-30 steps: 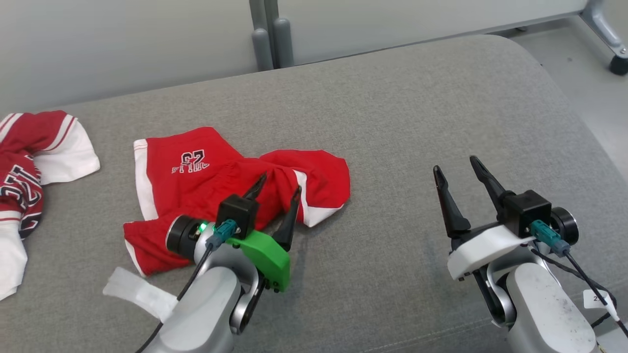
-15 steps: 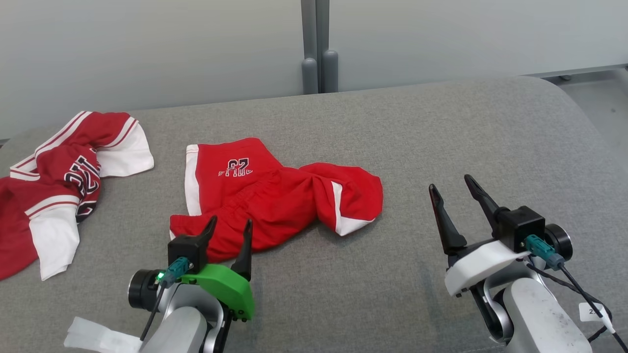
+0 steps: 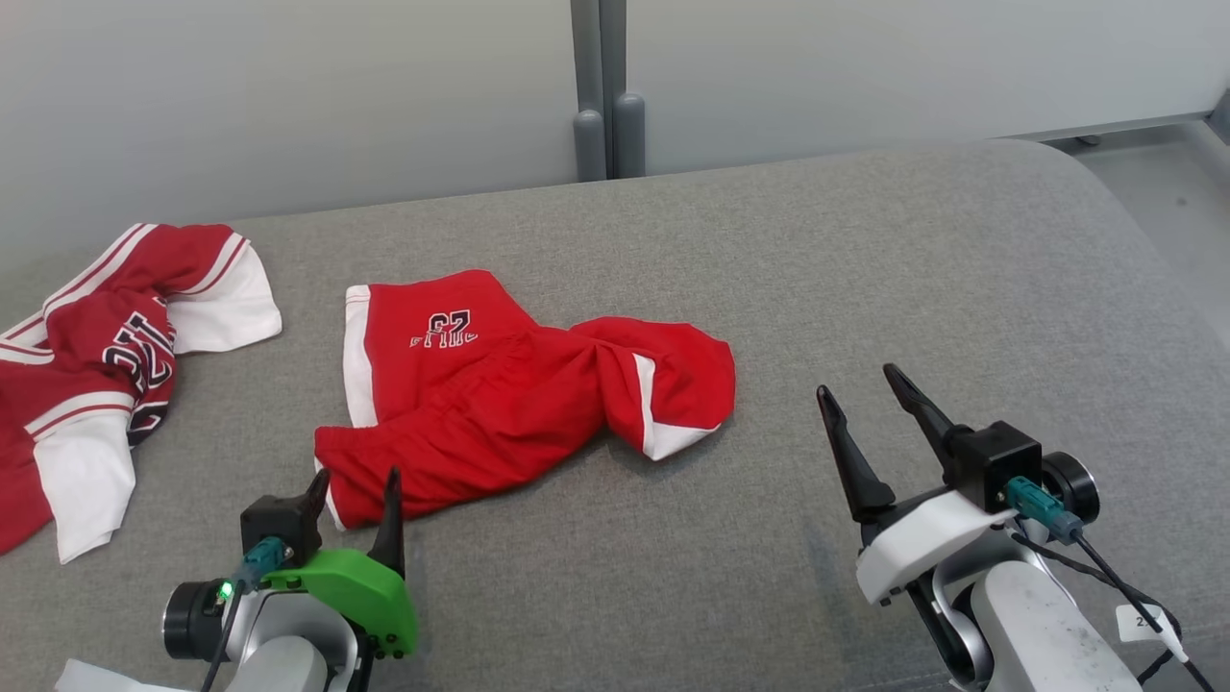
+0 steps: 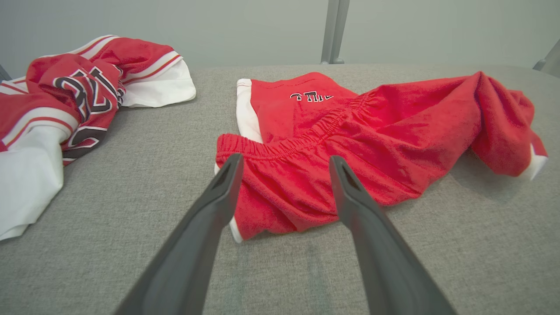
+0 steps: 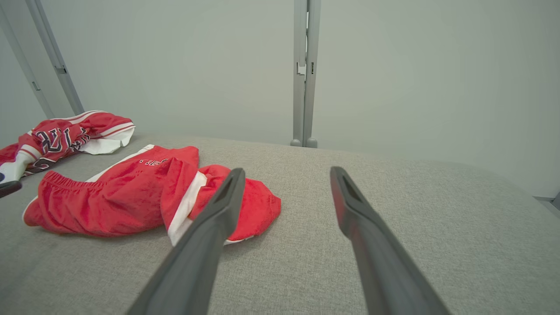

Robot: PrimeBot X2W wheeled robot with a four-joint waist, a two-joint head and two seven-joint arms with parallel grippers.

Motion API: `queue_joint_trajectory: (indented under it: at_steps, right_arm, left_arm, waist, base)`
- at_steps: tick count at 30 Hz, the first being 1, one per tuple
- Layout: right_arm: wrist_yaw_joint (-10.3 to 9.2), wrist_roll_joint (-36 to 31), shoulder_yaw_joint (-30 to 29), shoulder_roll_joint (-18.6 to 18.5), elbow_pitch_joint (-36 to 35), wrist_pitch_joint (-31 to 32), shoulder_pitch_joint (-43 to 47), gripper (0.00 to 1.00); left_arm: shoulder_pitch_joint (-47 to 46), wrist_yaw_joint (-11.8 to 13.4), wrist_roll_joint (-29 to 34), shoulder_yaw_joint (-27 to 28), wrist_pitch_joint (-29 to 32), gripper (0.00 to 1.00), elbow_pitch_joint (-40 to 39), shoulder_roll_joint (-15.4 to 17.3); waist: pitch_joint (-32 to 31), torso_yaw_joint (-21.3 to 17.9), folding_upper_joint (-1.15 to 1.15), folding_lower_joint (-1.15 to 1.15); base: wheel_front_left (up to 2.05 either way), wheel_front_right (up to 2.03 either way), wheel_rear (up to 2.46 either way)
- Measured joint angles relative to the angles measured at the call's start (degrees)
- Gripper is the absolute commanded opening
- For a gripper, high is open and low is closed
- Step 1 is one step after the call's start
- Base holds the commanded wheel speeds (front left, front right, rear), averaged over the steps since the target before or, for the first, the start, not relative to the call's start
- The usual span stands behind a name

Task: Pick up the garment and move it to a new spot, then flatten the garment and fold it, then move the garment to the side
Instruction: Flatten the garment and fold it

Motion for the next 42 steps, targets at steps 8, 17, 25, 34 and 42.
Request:
queue_joint_trajectory:
  at_steps: [8, 17, 25, 34, 42]
  right_arm:
    - [0.4, -0.5, 0.5, -0.1, -0.1, 0.0, -0.4, 1.0]
    - [1.27, -0.7, 1.6, -0.1, -0.5, 0.0, -2.8, 1.0]
    - [0.94, -0.7, -0.2, -0.5, -1.0, 0.0, -3.6, 1.0]
    - [0.91, -0.7, 0.2, -0.4, -0.9, 0.0, -3.8, 1.0]
    - [0.97, -0.7, 0.1, -0.4, -0.7, 0.0, -4.0, 1.0]
  left_arm:
    - [-3.1, 0.0, 0.1, 0.3, 0.0, 1.0, 0.1, -0.7]
    - [-8.3, 0.0, 0.3, 1.2, 2.3, 1.0, 4.4, -1.3]
    - [-9.8, 0.1, 0.9, 6.6, 3.7, 1.0, 10.1, 2.0]
    - [-10.5, 0.1, -2.2, 9.1, 6.3, 1.0, 13.1, 0.9]
    - [-10.7, -0.7, -3.8, 8.2, 7.3, 0.0, 13.2, -1.1]
  waist:
    - [2.3, -1.8, 0.0, 0.0]
    - [5.1, -4.7, 0.0, 0.0]
    - [7.8, -5.7, 0.0, 0.0]
    - [8.6, -4.5, 0.0, 0.0]
    - [8.3, -3.9, 0.0, 0.0]
  base:
    - [0.0, 0.0, 0.0]
    - [0.0, 0.0, 0.0]
    - [0.0, 0.0, 0.0]
    - [0.0, 0.0, 0.0]
    - [0.0, 0.0, 0.0]
